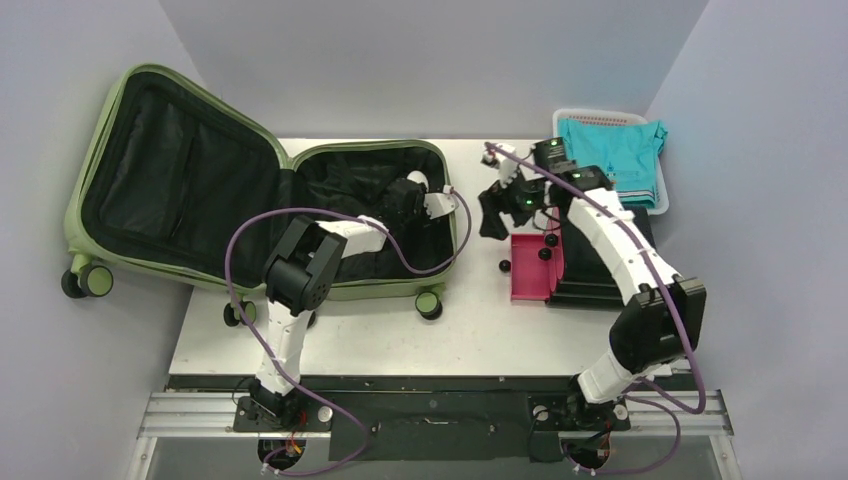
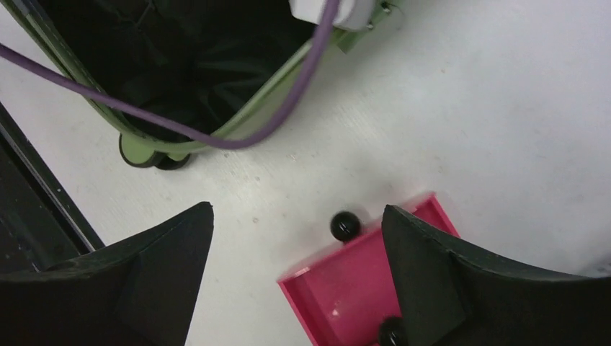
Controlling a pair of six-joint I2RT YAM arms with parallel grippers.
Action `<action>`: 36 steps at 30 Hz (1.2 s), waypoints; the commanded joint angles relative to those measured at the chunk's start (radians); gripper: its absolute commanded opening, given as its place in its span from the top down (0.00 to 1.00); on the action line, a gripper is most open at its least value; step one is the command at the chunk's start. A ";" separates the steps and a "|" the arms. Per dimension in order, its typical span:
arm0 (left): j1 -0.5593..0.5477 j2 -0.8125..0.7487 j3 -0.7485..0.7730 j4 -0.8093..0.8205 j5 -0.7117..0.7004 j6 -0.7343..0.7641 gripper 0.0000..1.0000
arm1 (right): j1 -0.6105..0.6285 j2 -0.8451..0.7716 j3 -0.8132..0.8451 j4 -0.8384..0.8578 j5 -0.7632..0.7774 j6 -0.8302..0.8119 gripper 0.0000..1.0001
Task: Open, take out, and arrange the luggage
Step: Pick up the personal item from the luggage.
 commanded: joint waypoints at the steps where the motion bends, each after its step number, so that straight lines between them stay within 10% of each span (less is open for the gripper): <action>1: 0.010 -0.029 0.035 -0.025 -0.013 0.011 0.40 | 0.115 0.005 -0.034 0.350 0.098 0.206 0.17; 4: 0.023 -0.035 0.046 -0.028 0.019 -0.012 0.18 | 0.104 0.137 0.094 0.343 0.086 0.409 0.18; 17: 0.130 -0.088 0.098 -0.177 0.322 -0.167 0.13 | -0.039 0.109 -0.216 1.229 -0.266 1.209 0.20; 23: 0.175 -0.071 0.165 -0.253 0.458 -0.228 0.11 | -0.024 0.171 -0.079 0.752 -0.001 0.929 0.22; 36: 0.117 -0.017 0.194 -0.225 0.382 -0.113 0.02 | 0.108 0.362 0.010 0.595 0.108 0.898 0.23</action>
